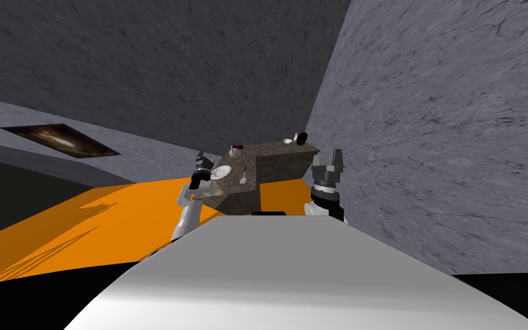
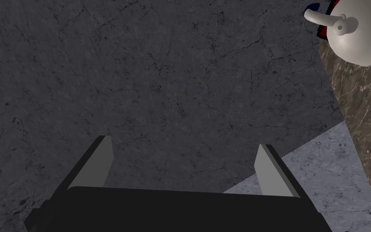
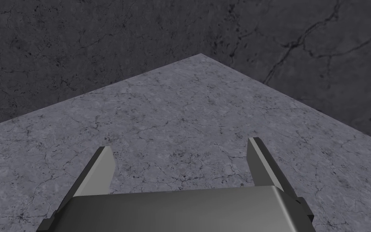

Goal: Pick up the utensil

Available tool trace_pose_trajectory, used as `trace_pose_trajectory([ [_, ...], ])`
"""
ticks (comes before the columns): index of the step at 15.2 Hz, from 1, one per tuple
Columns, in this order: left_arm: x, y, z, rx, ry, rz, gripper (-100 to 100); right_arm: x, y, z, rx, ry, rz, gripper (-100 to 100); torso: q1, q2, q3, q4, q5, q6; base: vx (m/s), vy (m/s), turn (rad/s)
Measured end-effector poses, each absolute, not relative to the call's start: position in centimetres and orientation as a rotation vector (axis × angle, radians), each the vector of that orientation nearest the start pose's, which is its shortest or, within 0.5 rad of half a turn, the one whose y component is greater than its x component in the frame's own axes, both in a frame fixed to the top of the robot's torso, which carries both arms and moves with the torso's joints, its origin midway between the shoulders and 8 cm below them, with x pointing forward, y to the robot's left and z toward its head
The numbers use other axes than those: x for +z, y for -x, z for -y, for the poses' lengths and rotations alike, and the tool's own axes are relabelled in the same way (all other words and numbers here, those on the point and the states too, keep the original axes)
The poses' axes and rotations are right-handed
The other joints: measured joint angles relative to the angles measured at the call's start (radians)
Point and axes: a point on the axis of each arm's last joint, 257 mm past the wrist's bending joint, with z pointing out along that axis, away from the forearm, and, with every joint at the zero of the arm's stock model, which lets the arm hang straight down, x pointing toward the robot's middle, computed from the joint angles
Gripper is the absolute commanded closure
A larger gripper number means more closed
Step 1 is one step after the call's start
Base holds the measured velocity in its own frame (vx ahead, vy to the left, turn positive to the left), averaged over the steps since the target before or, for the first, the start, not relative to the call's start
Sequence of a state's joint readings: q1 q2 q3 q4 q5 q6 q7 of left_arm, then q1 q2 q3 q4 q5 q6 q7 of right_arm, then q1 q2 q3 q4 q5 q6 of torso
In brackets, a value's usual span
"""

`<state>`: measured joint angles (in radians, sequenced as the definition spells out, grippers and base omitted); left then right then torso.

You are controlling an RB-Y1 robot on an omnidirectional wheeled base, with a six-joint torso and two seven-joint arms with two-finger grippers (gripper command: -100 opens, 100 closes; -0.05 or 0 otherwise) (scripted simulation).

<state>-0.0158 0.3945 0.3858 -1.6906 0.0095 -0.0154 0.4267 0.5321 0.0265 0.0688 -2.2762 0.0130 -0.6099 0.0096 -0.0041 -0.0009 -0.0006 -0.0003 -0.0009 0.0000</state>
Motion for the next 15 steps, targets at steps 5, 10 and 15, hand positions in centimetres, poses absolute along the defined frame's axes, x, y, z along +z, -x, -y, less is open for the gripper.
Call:
trace_pose_trajectory([
  [5, -7.6, -52.1, -54.0, -1.103, 1.279, -0.712, -100, 3.3, -32.6, 25.9, 1.358, -0.611, -0.544, 0, -0.001, 0.000, 0.000, 0.000, 0.000, 0.000, 0.010, -0.070, -0.011],
  [10, -9.7, -52.8, -58.0, -1.084, 1.437, -0.625, -100, 3.3, -32.6, 25.9, 1.358, -0.611, -0.544, 0, -0.001, 0.000, 0.000, 0.000, 0.000, 0.000, 0.008, -0.076, -0.011],
  [15, -11.9, -53.2, -60.6, -1.071, 1.589, -0.536, -100, 3.3, -32.6, 25.9, 1.358, -0.612, -0.544, 0, -0.001, 0.000, 0.000, 0.000, 0.000, 0.000, 0.010, -0.062, -0.009],
])
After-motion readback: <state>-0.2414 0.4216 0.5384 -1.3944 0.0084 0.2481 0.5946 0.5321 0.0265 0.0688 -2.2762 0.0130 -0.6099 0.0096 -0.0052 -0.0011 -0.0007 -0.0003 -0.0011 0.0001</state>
